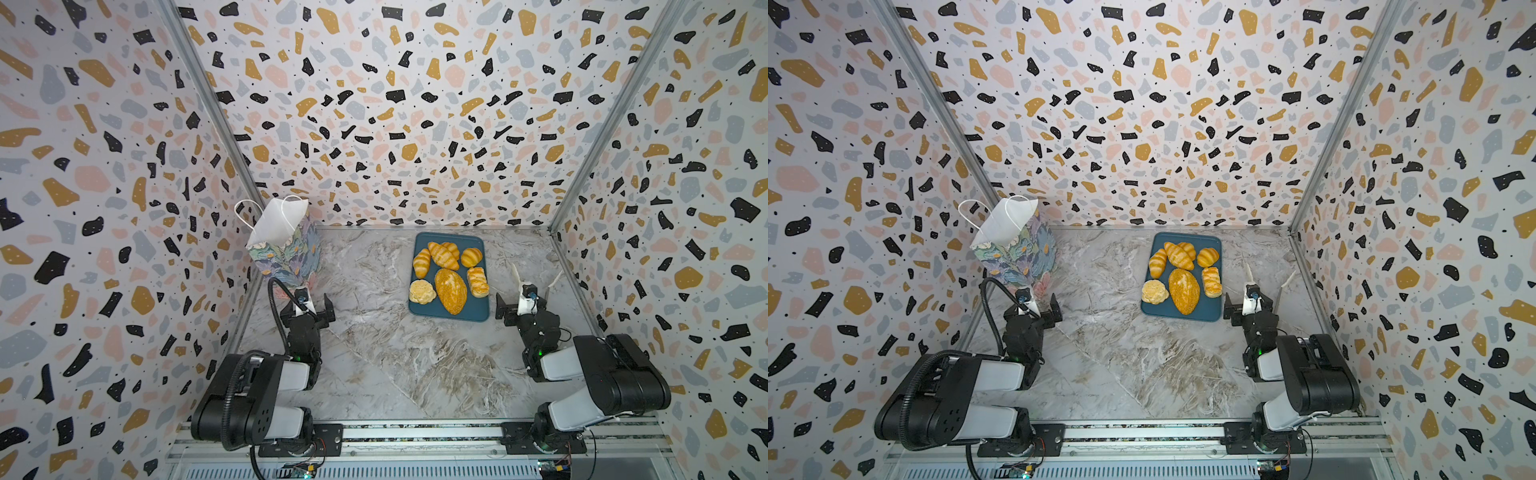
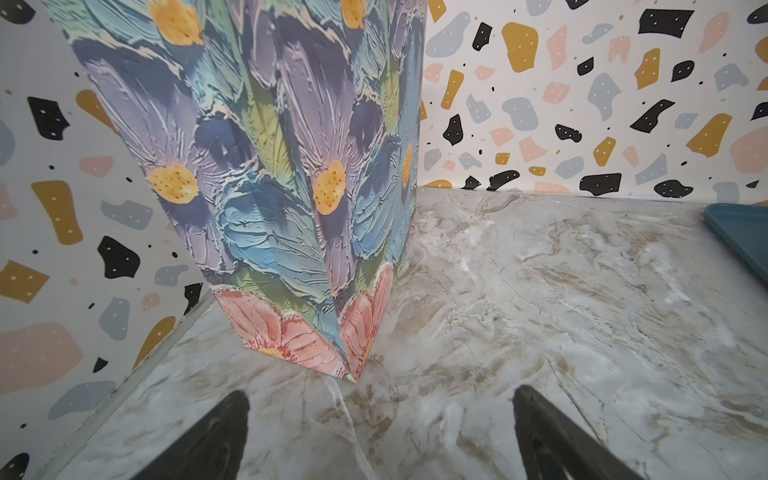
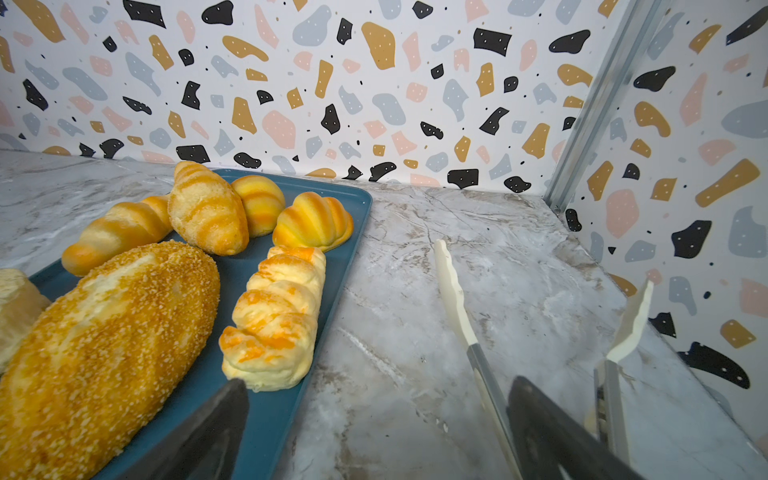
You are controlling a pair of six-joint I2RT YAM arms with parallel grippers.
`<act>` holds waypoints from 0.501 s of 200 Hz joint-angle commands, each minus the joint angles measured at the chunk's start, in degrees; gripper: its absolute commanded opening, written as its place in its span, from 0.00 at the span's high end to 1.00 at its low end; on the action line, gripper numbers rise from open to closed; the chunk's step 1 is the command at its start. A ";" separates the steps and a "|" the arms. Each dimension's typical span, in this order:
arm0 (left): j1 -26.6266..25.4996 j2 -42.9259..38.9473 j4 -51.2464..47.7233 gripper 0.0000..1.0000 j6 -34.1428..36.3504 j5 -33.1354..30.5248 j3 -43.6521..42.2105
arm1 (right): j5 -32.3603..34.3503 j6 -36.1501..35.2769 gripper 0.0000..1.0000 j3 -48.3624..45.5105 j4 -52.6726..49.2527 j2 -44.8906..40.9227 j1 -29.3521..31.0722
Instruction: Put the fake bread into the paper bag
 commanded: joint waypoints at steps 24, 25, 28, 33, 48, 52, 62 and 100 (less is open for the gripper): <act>0.27 -0.82 1.06 0.00 -0.71 -1.61 1.16 | 4.51 -1.76 0.01 -1.57 4.50 -0.99 2.25; 0.27 -0.92 0.99 0.00 -0.75 -1.72 1.11 | 4.62 -1.80 0.01 -1.67 4.67 -1.04 2.37; 0.27 -1.17 0.88 0.00 -0.93 -2.01 1.07 | 4.95 -1.92 0.01 -1.90 5.09 -1.07 2.57; 0.27 -1.73 0.70 0.00 -1.18 -2.67 0.91 | 5.29 -2.08 0.01 -2.18 5.79 -1.23 2.85; 0.23 -3.27 0.62 0.00 -2.76 -6.28 0.17 | 6.31 -2.26 0.01 -2.78 6.41 -1.75 3.16; 0.27 -3.78 0.77 0.00 -3.09 -7.23 -0.17 | 6.82 -2.12 0.01 -2.85 6.35 -2.06 3.22; 0.27 -4.93 1.09 0.00 -3.64 -8.73 -0.93 | 8.06 -1.86 0.01 -3.01 5.76 -3.37 3.36; 0.21 -10.85 -3.73 0.00 -6.26 -13.93 -1.61 | 9.52 -1.44 0.01 -1.25 -2.77 -7.97 3.74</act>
